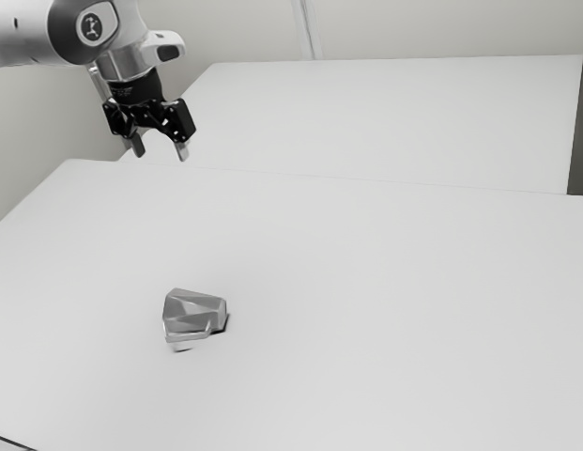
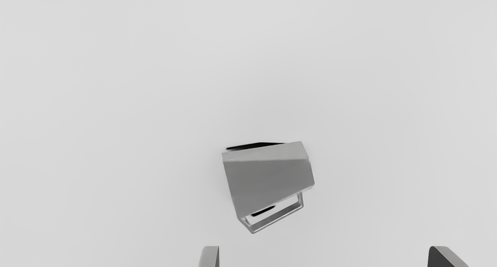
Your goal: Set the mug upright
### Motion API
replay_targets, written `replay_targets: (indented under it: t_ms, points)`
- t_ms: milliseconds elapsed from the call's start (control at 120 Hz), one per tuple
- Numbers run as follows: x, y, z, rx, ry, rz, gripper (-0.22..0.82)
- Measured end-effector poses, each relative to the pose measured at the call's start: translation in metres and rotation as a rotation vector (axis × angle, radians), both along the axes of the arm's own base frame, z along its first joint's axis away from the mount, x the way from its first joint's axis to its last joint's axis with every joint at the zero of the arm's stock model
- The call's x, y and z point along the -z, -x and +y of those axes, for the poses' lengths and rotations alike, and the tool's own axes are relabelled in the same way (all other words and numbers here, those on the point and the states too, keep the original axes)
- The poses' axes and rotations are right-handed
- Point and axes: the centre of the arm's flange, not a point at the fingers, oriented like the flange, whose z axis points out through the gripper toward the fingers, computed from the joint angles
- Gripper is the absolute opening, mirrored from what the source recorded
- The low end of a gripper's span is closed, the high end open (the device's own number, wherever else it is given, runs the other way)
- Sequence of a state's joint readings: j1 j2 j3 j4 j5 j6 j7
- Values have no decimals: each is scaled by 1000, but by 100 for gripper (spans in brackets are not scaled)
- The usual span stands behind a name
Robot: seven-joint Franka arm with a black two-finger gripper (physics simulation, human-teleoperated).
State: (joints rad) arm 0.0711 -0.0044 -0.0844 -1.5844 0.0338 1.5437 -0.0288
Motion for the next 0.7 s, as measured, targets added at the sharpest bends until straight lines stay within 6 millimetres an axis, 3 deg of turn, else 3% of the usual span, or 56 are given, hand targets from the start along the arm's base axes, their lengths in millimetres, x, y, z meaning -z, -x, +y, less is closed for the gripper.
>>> replay_targets:
  t_ms: [233,417,700]
  points:
    - [2,10,-8,10,-3,-4,58]
    - [8,33,-45,70,13,4,58]
    - [41,65,-3,-10,99,12,58]
